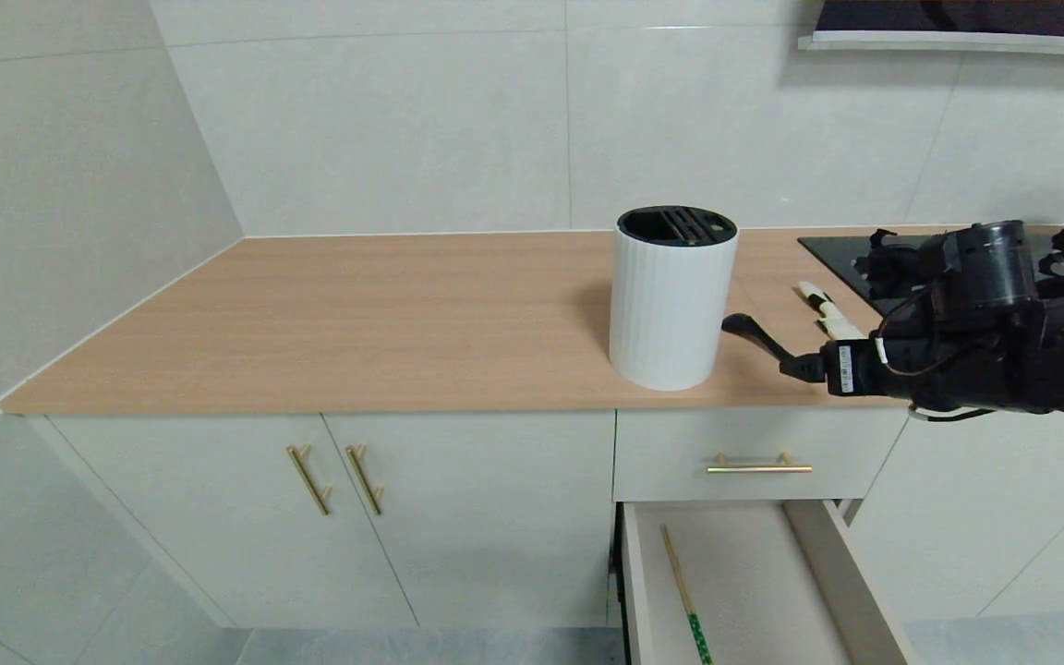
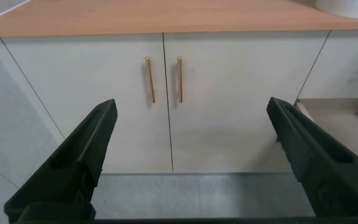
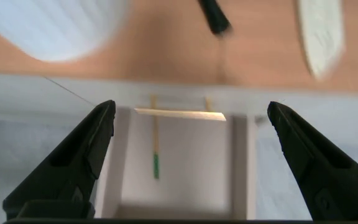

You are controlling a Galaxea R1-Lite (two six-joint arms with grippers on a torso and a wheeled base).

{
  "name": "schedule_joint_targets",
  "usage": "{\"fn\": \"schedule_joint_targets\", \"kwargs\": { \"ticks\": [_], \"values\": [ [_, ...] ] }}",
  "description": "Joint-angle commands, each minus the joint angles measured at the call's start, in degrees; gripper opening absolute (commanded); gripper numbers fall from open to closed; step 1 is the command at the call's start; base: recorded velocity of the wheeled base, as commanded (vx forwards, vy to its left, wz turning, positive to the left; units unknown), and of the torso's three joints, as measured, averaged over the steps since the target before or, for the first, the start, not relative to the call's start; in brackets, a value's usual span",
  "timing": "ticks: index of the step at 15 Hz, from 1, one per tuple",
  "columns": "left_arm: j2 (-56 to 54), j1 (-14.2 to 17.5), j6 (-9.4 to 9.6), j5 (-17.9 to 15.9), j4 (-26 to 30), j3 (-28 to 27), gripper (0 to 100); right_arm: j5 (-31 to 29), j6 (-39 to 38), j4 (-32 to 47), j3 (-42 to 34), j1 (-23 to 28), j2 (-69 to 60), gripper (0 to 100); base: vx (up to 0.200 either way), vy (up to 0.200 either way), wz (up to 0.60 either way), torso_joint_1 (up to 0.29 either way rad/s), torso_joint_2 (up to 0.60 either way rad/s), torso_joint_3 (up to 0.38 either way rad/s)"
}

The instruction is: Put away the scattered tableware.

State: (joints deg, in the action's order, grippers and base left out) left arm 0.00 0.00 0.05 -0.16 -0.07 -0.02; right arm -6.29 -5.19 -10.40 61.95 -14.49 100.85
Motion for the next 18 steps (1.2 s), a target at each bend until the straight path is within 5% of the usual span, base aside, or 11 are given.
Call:
{"fn": "schedule_joint_targets", "kwargs": {
  "ticks": [1,9,18],
  "values": [
    [0.0,0.0,-0.05,-0.02,-0.01,0.02,100,4.09,2.29,-3.66,1.24,2.28,3.56,100,0.0,0.0,0.0,0.0,0.0,0.0],
    [0.0,0.0,-0.05,-0.02,-0.01,0.02,100,12.53,5.98,-5.69,14.34,6.85,14.55,100,0.0,0.0,0.0,0.0,0.0,0.0],
    [0.0,0.0,-0.05,-0.02,-0.01,0.02,100,15.34,8.36,-16.14,16.09,7.9,24.92,100,0.0,0.0,0.0,0.0,0.0,0.0]
  ]
}}
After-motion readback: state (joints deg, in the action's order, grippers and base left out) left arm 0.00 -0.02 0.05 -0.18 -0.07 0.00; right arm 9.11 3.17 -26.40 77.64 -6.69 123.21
